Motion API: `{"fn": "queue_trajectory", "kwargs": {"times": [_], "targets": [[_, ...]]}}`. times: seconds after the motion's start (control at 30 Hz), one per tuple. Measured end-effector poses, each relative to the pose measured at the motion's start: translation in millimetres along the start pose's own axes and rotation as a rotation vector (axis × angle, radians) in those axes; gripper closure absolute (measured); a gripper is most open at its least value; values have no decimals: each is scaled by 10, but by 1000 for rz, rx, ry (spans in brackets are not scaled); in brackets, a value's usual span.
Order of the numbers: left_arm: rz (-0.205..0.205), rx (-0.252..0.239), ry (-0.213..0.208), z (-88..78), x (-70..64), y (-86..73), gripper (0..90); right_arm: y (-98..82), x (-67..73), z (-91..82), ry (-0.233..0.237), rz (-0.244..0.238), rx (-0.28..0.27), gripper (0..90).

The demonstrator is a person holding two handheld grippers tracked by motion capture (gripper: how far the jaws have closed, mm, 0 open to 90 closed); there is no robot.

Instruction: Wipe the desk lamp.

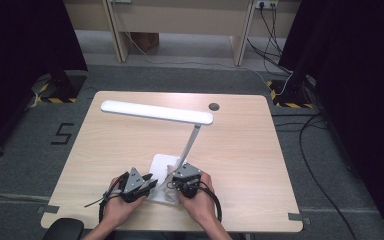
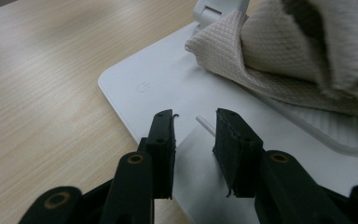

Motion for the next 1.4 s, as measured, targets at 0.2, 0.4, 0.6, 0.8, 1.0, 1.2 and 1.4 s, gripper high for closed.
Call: {"fn": "queue_trajectory", "kwargs": {"times": [0.2, 0.4, 0.6, 0.8, 1.0, 1.2, 1.4], "targets": [[0, 0, 1, 1, -3, 1, 665, -26, 12, 26, 15, 18, 12, 859], [-1, -1, 1, 2, -4, 1, 666, -53, 96, -1, 42, 20, 12, 860], [-4, -2, -1, 2, -4, 0, 666, -79, 197, -35, 64, 14, 17, 861], [-6, -2, -2, 2, -4, -1, 666, -94, 295, -76, 107, 17, 27, 861], [-20, -4, -2, 3, -1, -5, 666, -79, 378, -100, 164, 31, 29, 863], [-30, -6, 1, -7, 1, -12, 660, -40, 362, -117, 163, 31, 3, 861], [-52, -23, 18, -83, 69, 43, 648, 24, 270, -166, 117, 37, -35, 860]]}}
Point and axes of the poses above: each handheld gripper's, and its own axes: z roughly forward along the jaws, y roughly out of its top, x roughly to its left, the point moved 3 cm from there along z, roughly forward along the jaws, and after that the axes turned 5 degrees about z, right-handed, at the moved point
